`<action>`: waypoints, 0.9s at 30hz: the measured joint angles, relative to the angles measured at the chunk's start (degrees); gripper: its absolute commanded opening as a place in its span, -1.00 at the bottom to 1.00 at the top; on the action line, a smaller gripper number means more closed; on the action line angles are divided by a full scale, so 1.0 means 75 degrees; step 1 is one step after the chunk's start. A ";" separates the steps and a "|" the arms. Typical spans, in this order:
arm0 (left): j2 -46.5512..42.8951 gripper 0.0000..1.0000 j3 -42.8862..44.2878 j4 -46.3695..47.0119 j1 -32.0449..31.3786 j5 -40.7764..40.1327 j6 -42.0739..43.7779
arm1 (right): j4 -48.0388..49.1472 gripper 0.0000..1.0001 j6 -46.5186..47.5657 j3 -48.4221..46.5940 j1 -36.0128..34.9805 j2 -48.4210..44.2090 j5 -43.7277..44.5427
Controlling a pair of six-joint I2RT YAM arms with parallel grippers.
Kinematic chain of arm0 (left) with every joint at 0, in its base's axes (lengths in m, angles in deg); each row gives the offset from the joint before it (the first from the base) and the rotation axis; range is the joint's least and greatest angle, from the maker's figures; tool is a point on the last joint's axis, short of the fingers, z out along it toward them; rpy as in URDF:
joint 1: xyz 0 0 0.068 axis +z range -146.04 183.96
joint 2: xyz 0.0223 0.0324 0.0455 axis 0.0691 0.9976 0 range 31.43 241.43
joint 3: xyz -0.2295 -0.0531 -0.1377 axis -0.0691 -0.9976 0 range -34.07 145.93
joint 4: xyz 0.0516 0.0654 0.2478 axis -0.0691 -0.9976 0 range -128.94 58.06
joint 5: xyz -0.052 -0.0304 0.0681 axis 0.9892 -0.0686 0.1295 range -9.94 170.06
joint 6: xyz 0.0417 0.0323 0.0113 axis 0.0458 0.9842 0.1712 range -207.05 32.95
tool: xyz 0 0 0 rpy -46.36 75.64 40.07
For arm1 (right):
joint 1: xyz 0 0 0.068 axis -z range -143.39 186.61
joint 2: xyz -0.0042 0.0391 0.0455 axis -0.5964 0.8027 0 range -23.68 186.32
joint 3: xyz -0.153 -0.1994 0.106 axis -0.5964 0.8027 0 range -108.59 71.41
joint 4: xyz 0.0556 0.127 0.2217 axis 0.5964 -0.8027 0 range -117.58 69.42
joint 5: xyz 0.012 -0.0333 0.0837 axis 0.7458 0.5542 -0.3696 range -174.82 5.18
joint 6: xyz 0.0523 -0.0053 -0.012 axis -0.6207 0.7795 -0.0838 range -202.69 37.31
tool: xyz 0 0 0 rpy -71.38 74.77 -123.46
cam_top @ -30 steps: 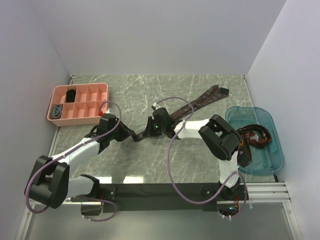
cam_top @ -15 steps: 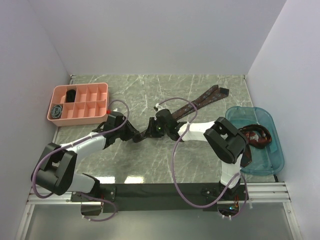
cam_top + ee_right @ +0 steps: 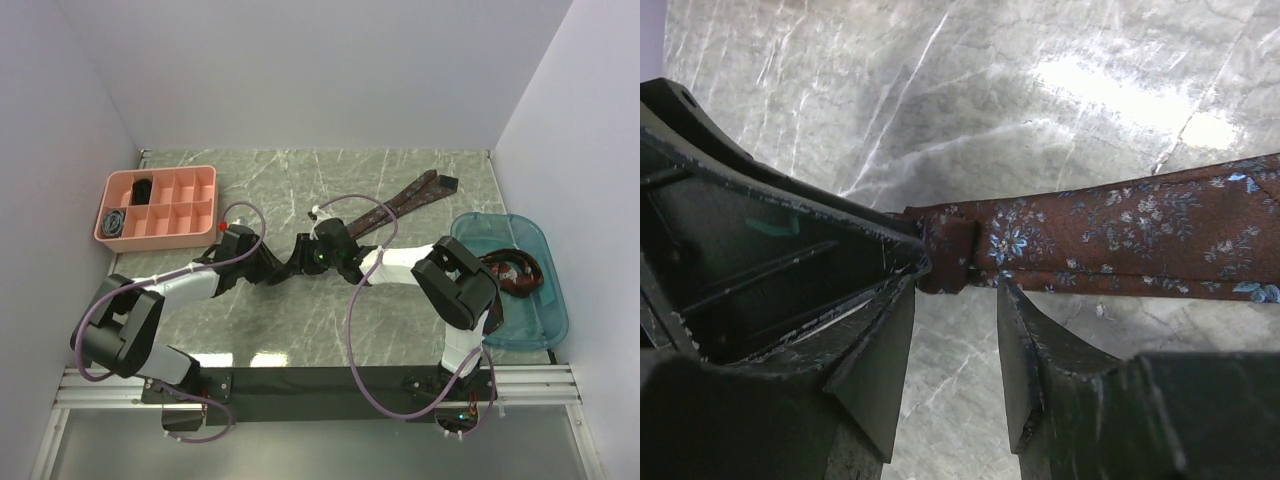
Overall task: Roll the ties
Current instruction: Roll the tie
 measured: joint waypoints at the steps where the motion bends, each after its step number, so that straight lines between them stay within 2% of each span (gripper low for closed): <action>1: 0.0000 -0.17 0.0000 0.0029 -0.0012 -0.0064 -0.0064 | 0.0012 -0.10 0.0015 0.0006 0.0000 0.0000 -0.0032; 9: -0.0061 -0.19 -0.0052 0.0172 -0.0061 -0.0434 -0.0577 | 0.0187 -0.17 0.0102 0.0000 0.0023 0.0047 -0.0388; 27: -0.0169 -0.19 -0.0525 0.0799 -0.0268 -0.0836 -0.1329 | 0.0294 -0.17 0.0035 -0.0122 0.0029 0.0478 -0.0542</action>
